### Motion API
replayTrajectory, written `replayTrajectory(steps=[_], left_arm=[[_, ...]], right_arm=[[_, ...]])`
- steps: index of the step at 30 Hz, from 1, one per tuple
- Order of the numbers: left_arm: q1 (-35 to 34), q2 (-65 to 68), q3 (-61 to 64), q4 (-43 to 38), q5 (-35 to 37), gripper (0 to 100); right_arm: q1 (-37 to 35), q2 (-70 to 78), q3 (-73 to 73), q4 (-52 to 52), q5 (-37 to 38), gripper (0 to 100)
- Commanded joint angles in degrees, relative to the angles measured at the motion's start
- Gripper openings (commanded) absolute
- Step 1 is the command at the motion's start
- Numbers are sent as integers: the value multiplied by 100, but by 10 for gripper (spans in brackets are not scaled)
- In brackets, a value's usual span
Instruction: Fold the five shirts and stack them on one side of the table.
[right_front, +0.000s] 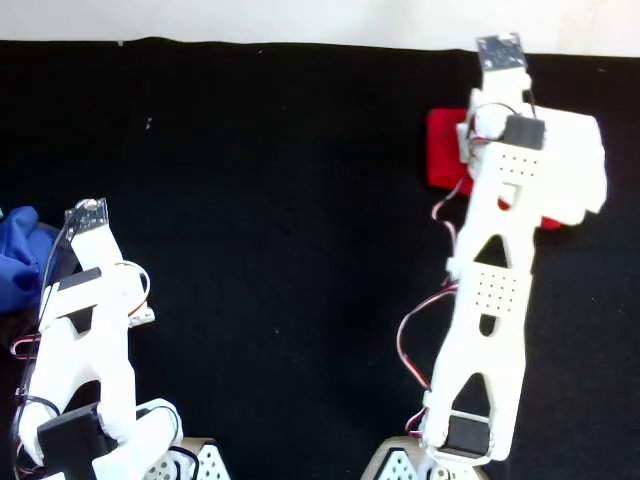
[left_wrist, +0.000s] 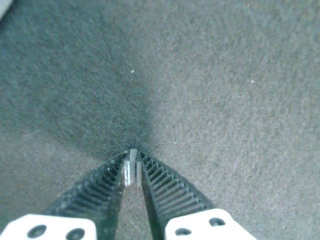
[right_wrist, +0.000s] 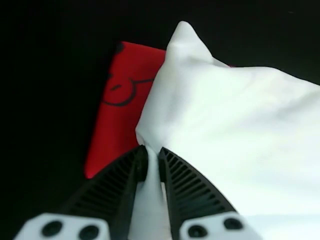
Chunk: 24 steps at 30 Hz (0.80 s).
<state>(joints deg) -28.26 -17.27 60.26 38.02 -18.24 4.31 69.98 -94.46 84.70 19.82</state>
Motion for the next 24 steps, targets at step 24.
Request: replayTrajectory(steps=[24], left_arm=[[57,13,-4,-211,-44,9]], right_arm=[[-321,57,136,-330,79,15]])
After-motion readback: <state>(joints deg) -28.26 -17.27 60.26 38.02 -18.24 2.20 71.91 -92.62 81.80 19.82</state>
